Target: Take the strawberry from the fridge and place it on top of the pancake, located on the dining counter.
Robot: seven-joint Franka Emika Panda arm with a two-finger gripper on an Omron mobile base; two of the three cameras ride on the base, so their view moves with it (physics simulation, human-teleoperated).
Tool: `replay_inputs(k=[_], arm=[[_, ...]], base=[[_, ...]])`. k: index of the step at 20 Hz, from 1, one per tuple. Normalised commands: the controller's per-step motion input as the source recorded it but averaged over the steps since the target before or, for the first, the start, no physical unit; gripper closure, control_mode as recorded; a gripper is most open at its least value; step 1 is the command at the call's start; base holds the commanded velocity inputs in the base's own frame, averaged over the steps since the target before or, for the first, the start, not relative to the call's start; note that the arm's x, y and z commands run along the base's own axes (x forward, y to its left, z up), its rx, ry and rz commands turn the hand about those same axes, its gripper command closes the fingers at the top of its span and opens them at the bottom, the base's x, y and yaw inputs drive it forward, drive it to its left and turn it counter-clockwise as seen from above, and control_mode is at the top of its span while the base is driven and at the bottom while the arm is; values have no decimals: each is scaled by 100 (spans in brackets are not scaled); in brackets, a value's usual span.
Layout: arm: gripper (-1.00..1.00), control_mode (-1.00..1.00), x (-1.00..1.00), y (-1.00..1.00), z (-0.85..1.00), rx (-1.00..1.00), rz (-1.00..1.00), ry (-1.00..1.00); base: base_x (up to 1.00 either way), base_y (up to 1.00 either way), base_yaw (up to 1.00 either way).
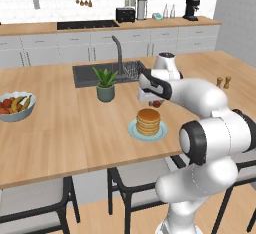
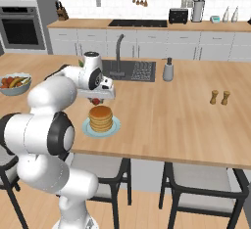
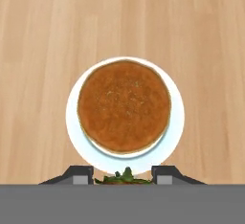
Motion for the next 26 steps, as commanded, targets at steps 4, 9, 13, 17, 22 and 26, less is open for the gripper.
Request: replay_inputs(k=[4, 9, 13, 17, 22, 26], arm=[[100, -100, -4, -1, -14, 0, 0, 4], [100, -100, 50, 0, 0, -1, 0, 5], [100, -100, 38, 2, -2, 0, 0, 3], [100, -100, 0, 0, -21, 0, 0, 5], [100, -100, 0, 2, -35, 0, 0, 9], [100, -100, 0, 1, -34, 0, 0, 2]], base=[[0, 0, 0], [0, 0, 0], [0, 0, 0], [0, 0, 0], [0, 0, 0], [0, 0, 0]])
